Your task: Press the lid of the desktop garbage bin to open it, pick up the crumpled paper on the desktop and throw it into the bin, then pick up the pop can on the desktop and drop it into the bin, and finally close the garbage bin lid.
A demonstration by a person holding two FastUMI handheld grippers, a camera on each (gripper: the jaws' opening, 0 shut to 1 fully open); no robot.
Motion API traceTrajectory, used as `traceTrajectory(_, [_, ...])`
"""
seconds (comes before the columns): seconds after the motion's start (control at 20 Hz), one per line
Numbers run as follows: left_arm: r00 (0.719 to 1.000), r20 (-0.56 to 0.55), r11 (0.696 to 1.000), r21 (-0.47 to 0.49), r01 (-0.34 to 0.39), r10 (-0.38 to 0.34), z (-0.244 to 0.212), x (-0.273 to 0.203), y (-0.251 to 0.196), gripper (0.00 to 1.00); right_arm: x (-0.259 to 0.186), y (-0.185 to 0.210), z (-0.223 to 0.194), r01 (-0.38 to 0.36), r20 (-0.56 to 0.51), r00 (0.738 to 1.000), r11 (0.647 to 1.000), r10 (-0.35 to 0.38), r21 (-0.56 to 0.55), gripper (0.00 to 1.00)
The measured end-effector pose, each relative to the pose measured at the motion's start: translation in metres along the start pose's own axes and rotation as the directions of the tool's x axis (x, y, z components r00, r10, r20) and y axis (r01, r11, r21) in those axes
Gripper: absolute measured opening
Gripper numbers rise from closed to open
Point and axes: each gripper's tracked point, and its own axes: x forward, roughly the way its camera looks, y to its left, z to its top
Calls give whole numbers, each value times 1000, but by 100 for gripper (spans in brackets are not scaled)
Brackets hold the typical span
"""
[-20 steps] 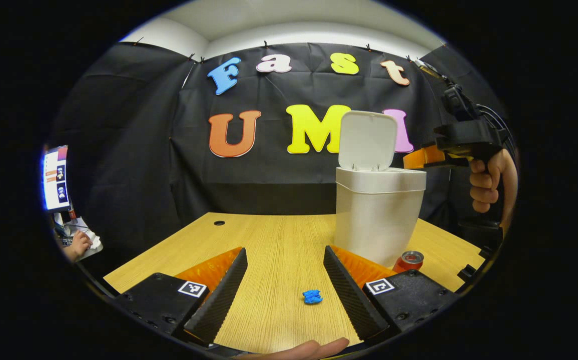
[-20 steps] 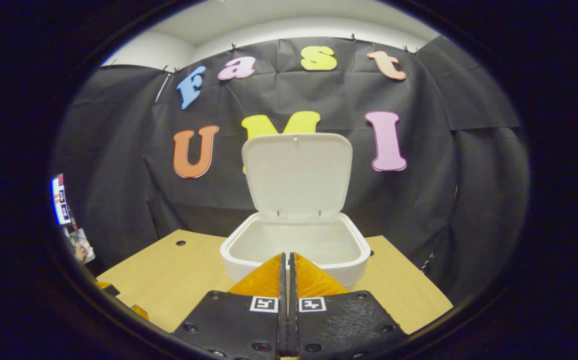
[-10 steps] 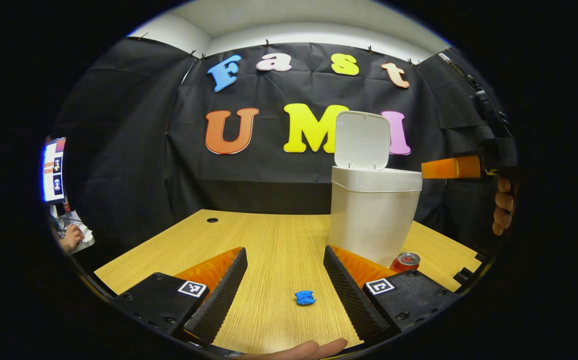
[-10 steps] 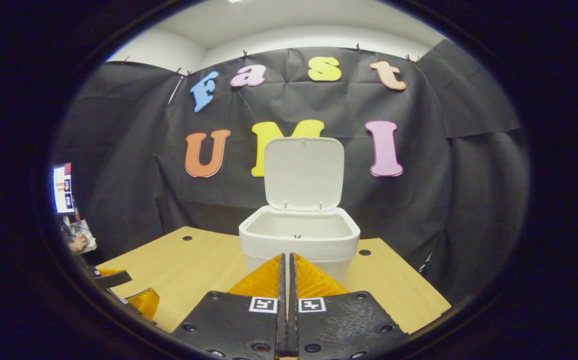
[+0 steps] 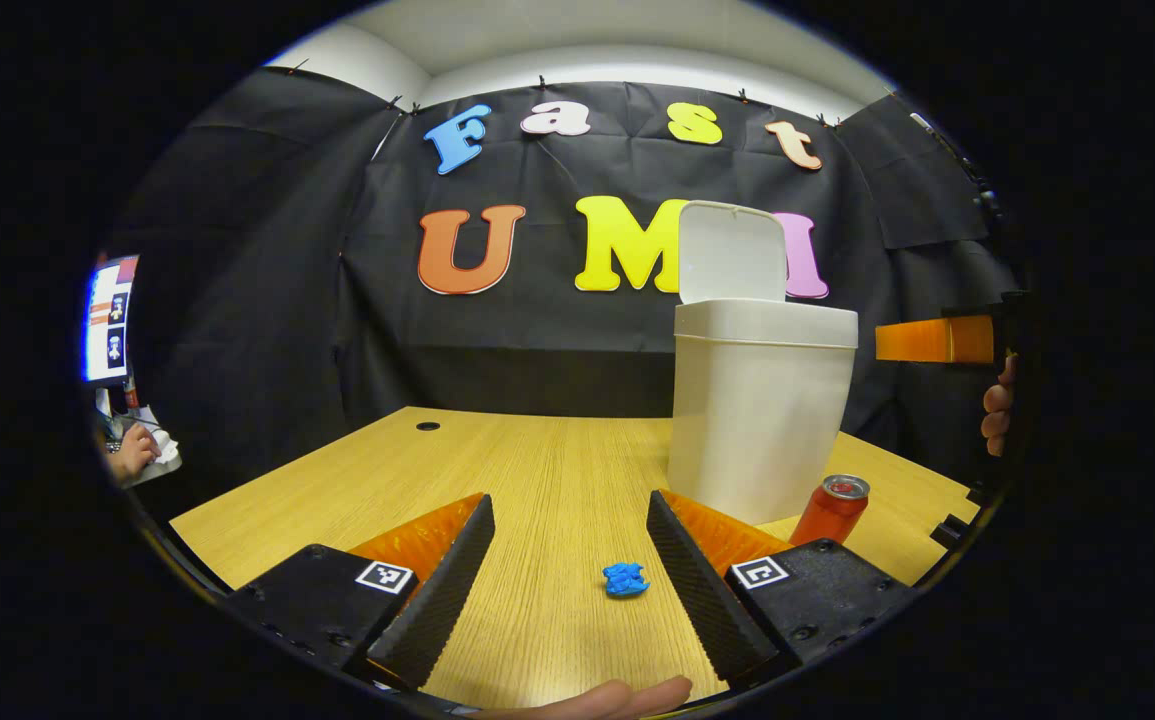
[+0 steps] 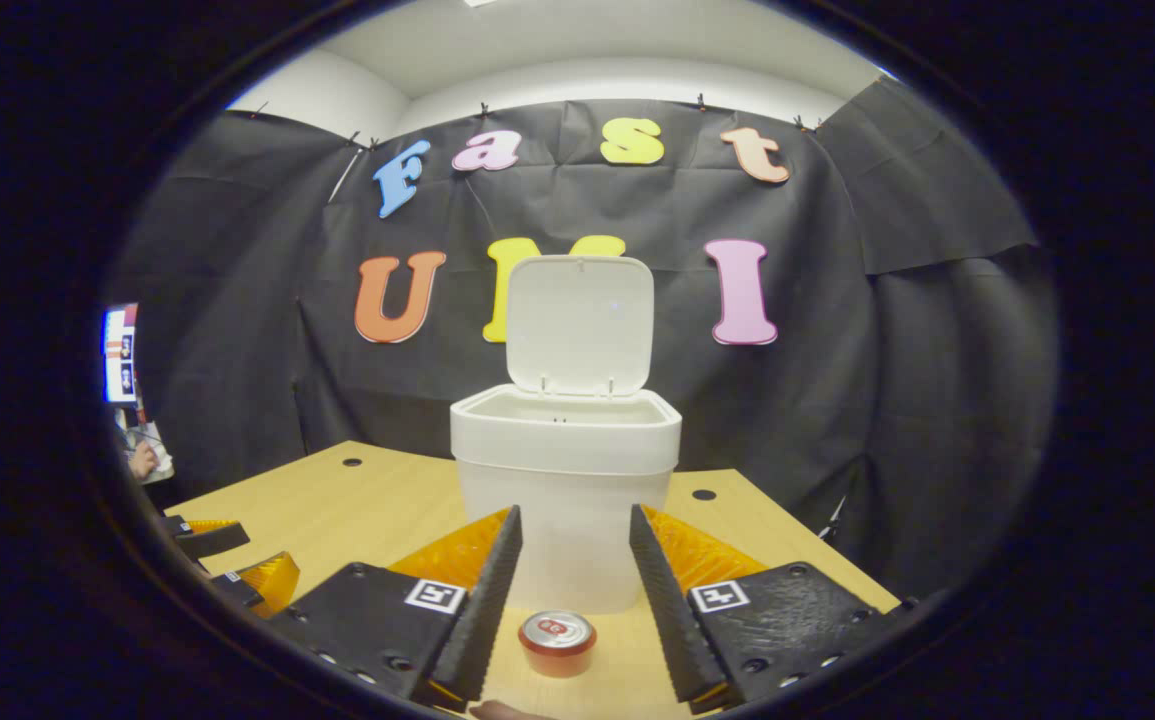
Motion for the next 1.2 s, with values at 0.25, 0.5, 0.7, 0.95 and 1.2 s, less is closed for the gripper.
traceTrajectory(0.25, [998,-15,998,-2,60,-60,-35,17,-27,99,-12,-5,-23,-53,23,998,999,53,11,98])
traceTrajectory(0.5, [985,-145,995,-55,83,-90,-84,32,-37,100,-33,12,-56,-209,-26,977,975,211,77,96])
traceTrajectory(0.7, [952,-272,990,-74,123,-138,-117,41,-53,98,-41,2,-94,-213,-77,972,972,221,103,95])
traceTrajectory(0.95, [924,-360,992,-26,127,-128,-130,43,-59,95,-37,-12,-123,-181,-141,970,975,198,129,95])
traceTrajectory(1.2, [916,-394,993,58,103,-72,-137,48,-59,92,-34,-9,-134,-175,-168,965,972,201,158,96])
